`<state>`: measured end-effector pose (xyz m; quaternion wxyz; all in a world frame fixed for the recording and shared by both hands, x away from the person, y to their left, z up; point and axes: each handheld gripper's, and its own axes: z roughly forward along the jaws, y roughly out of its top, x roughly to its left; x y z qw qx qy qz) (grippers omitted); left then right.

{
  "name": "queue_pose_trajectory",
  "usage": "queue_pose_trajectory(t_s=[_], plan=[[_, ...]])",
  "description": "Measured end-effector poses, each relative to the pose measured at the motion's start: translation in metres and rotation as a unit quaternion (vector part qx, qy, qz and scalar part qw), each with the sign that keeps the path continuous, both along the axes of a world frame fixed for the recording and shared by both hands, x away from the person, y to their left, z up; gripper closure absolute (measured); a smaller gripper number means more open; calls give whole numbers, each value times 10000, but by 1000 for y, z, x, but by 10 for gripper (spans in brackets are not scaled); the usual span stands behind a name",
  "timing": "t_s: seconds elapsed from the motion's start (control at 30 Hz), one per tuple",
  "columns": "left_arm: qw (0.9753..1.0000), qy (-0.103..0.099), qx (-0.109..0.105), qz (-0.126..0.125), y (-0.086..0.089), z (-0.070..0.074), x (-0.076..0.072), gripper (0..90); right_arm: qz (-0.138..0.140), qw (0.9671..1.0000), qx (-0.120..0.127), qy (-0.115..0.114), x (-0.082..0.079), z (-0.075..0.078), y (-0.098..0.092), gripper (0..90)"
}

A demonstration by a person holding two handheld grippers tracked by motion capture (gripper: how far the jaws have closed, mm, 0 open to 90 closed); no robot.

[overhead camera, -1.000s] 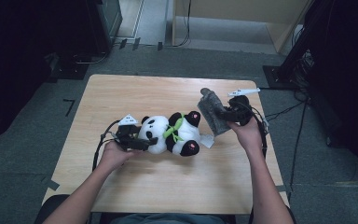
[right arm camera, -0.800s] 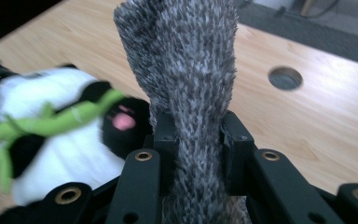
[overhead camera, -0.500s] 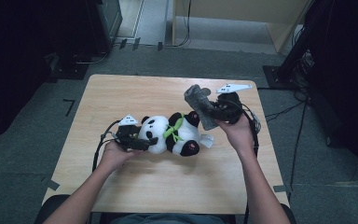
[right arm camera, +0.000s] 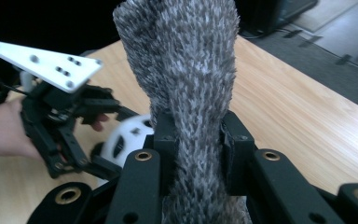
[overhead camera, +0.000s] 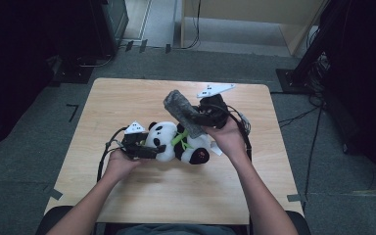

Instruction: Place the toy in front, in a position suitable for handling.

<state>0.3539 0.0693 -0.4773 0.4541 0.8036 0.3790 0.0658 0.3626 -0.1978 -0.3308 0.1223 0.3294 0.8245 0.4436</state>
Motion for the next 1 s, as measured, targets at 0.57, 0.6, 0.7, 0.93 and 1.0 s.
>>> queue_pose_trajectory(t_s=[0.57,0.6,0.7,0.93,1.0], plan=[[9998,-209,24,26,1,-3,-8,135,575,9974,-345,251,20,-34,66,733],[9998,-211,34,26,1,-3,-8,134,594,9971,-323,352,23,-40,68,733],[9998,-195,25,36,1,-3,-8,134,557,9957,-270,683,35,-58,71,736],[9999,-140,-43,63,1,-5,-6,143,406,9939,-34,1026,54,-76,66,735],[9999,-129,-49,68,1,-5,-5,147,352,9936,-64,1073,57,-78,64,735]])
